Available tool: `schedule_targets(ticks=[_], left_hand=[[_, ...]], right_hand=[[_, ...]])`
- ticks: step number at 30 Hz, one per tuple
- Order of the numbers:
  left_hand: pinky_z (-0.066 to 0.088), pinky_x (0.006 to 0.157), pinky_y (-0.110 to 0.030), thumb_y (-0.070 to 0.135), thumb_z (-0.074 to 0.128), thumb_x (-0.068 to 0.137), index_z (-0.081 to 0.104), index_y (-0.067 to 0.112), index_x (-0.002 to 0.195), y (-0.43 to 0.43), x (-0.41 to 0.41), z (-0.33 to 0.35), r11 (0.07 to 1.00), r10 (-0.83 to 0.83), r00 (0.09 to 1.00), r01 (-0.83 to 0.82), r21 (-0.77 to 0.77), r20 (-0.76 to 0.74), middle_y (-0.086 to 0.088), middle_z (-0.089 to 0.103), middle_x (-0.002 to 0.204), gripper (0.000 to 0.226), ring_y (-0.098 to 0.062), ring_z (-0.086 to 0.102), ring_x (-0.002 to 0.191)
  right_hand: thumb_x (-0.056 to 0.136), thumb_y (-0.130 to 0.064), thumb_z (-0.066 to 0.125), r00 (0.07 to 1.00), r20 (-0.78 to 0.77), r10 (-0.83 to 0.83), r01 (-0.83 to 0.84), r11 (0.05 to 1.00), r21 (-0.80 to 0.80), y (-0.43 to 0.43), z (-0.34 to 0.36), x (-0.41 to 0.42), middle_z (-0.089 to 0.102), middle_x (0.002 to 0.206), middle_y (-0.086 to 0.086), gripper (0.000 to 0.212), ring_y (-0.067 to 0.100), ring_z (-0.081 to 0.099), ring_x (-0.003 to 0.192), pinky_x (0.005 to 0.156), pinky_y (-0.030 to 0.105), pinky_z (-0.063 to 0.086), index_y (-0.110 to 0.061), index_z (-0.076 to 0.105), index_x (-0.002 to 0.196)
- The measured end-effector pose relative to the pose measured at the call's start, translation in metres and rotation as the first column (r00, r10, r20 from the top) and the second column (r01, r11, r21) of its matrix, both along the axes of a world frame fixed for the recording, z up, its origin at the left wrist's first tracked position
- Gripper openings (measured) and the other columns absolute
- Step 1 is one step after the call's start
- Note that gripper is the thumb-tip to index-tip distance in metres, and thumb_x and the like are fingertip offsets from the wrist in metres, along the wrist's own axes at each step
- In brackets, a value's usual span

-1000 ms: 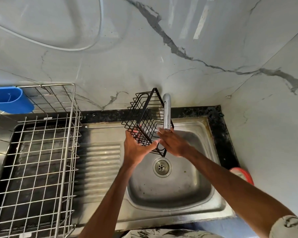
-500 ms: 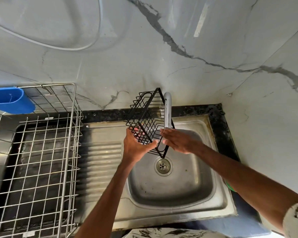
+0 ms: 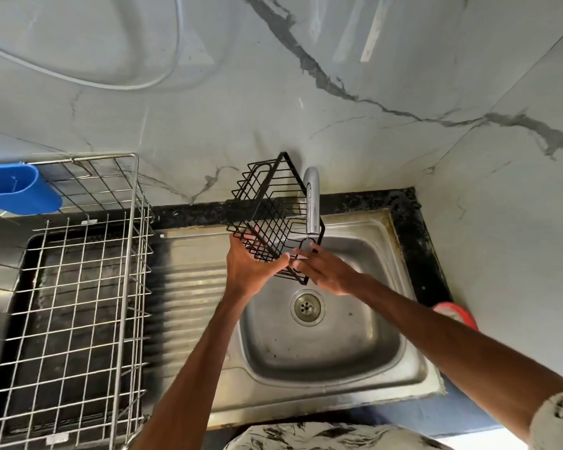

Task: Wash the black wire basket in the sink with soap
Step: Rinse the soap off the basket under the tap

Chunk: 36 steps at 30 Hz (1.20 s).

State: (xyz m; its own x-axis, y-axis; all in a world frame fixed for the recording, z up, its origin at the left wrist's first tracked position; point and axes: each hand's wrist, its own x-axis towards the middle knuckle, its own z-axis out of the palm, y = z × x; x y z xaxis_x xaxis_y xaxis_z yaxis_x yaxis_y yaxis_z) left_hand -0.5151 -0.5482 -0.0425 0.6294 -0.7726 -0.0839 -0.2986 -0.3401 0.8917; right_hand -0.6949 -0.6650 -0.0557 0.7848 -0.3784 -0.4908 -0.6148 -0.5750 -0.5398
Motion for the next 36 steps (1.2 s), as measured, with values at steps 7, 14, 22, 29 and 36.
schedule_targets(ticks=[7, 14, 22, 29, 36], left_hand=[[0.051, 0.079, -0.01, 0.053, 0.093, 0.054, 0.054, 0.018, 0.121, 0.005, 0.002, -0.006, 1.0, 0.025, 0.997, -0.025, -0.008, -0.072, 0.011, 0.063, 0.108, 0.086, -0.008, 0.065, 0.1], [0.058, 0.089, -0.038, 0.049, 0.095, 0.055, 0.052, 0.022, 0.117, -0.002, 0.001, -0.022, 1.0, 0.03, 0.995, -0.03, -0.001, -0.096, 0.008, 0.068, 0.103, 0.081, -0.015, 0.068, 0.098], [0.057, 0.089, -0.032, 0.053, 0.094, 0.053, 0.049, 0.022, 0.119, -0.011, -0.001, -0.019, 1.0, 0.029, 0.99, -0.03, 0.0, -0.141, 0.007, 0.067, 0.105, 0.085, -0.014, 0.067, 0.099], [0.051, 0.085, -0.018, 0.048, 0.095, 0.053, 0.049, 0.021, 0.121, -0.005, -0.004, -0.01, 1.0, 0.029, 0.986, -0.031, -0.006, -0.162, 0.013, 0.062, 0.106, 0.086, -0.006, 0.064, 0.1], [0.059, 0.09, -0.038, 0.057, 0.095, 0.05, 0.049, 0.018, 0.122, -0.003, 0.0, -0.01, 0.999, 0.05, 0.99, -0.049, 0.014, -0.13, 0.0, 0.066, 0.108, 0.093, -0.019, 0.067, 0.1]], right_hand=[[0.105, -0.023, 0.052, 0.983, 0.134, -0.129, 0.145, 0.982, -0.119, -0.013, -0.022, 0.003, 0.028, 0.164, 0.003, 0.044, 0.017, 0.014, 0.155, 0.127, 0.047, 0.012, -0.019, 0.048, 0.149], [0.091, 0.01, 0.05, 0.955, 0.147, -0.259, 0.241, 0.962, 0.125, 0.032, -0.014, 0.002, 0.068, 0.131, 0.007, 0.052, 0.019, 0.065, 0.118, 0.094, 0.02, 0.045, -0.017, 0.067, 0.132], [0.097, 0.006, 0.052, 0.667, 0.041, -0.744, 0.54, 0.52, 0.662, 0.009, 0.012, -0.001, 0.077, 0.108, 0.004, 0.031, 0.013, 0.073, 0.101, 0.088, 0.027, 0.058, -0.01, 0.073, 0.113], [0.097, 0.013, 0.048, 0.308, -0.113, -0.945, 0.609, 0.104, 0.786, -0.014, 0.016, 0.027, 0.073, 0.11, 0.022, 0.027, 0.028, 0.075, 0.099, 0.092, 0.033, 0.059, 0.009, 0.066, 0.116], [0.096, 0.004, 0.059, 0.867, 0.128, -0.482, 0.429, 0.852, 0.299, -0.009, 0.001, 0.031, 0.073, 0.113, 0.016, 0.023, 0.022, 0.071, 0.102, 0.085, 0.028, 0.058, -0.001, 0.071, 0.116]])
